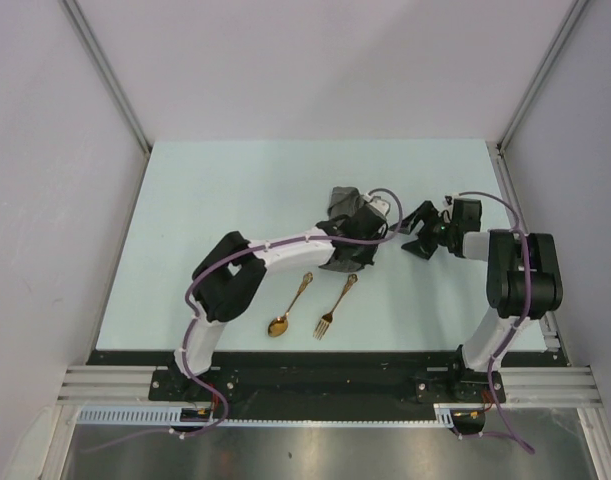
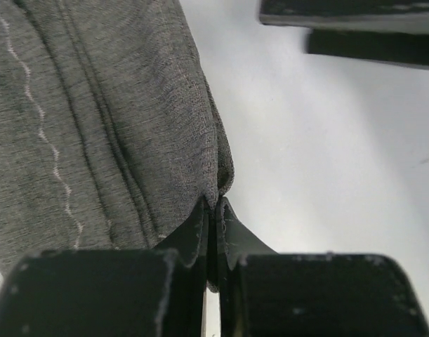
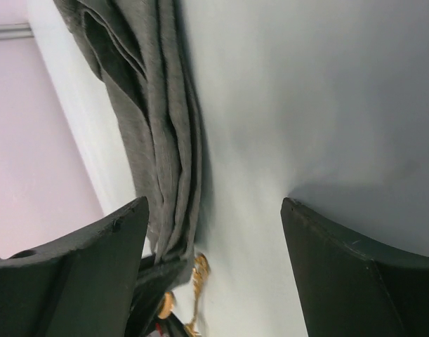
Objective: Fold the napkin into a case and place the utensils inside
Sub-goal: Fold the 2/3-rectangle-folded napkin at the center of the board.
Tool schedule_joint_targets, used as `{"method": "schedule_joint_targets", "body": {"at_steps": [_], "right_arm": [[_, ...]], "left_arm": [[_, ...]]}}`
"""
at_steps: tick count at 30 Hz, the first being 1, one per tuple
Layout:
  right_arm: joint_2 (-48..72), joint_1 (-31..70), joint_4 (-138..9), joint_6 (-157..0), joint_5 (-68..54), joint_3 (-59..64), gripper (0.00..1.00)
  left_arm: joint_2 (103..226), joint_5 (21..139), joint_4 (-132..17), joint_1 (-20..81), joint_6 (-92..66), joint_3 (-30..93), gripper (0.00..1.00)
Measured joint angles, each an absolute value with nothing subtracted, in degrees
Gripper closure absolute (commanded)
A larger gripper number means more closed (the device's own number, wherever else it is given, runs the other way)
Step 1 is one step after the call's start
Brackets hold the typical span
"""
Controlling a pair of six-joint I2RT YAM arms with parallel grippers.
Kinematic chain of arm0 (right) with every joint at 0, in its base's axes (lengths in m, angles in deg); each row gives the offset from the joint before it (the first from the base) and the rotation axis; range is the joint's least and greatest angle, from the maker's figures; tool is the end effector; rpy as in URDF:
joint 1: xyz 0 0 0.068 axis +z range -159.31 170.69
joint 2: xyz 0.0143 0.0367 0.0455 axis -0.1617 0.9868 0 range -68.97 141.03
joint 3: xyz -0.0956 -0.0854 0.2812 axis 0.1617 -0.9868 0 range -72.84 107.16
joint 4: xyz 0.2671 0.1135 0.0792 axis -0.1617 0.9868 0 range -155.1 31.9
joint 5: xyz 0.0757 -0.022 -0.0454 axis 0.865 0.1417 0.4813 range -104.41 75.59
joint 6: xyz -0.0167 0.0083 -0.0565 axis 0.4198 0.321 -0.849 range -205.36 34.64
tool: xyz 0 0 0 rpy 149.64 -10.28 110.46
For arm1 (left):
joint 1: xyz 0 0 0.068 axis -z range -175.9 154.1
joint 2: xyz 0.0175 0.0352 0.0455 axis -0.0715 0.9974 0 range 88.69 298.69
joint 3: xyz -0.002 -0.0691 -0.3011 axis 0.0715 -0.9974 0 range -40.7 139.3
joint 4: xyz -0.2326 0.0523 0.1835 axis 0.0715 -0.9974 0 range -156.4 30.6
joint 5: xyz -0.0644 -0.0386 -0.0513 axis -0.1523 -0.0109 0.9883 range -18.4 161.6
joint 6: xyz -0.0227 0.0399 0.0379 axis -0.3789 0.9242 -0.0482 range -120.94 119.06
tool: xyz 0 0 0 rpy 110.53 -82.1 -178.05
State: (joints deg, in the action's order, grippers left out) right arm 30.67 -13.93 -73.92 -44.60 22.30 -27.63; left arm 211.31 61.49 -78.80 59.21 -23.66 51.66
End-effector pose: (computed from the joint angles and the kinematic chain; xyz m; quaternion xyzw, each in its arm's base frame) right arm 0.3632 -0.0032 0.1344 0.2293 0.8567 0.3884 0.2505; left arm 0.3128 -0.4352 0.1853 0.2316 0.9064 -0.1514 0.3192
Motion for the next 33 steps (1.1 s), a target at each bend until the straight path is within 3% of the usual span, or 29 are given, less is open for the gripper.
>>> {"method": "schedule_joint_targets", "body": {"at_steps": [12, 18, 27, 33], "right_arm": [[39.06, -4.62, -82.68, -34.31, 23.17, -22.51, 0.23], [42.91, -3.04, -83.91, -33.28, 22.76, -18.25, 0.3], [45.49, -3.09, -79.43, -37.96, 18.3, -12.55, 0.59], [45.49, -1.86, -72.3, -41.33, 14.21, -9.27, 0.89]], "left_arm": [[206.64, 71.15, -73.94, 54.69, -28.38, 45.82, 1.0], [205.78, 73.14, -73.14, 54.58, -28.99, 44.29, 1.0], [204.93, 76.14, -70.67, 53.51, -30.67, 41.71, 1.0], [204.93, 78.94, -68.59, 52.83, -32.99, 41.28, 1.0]]}}
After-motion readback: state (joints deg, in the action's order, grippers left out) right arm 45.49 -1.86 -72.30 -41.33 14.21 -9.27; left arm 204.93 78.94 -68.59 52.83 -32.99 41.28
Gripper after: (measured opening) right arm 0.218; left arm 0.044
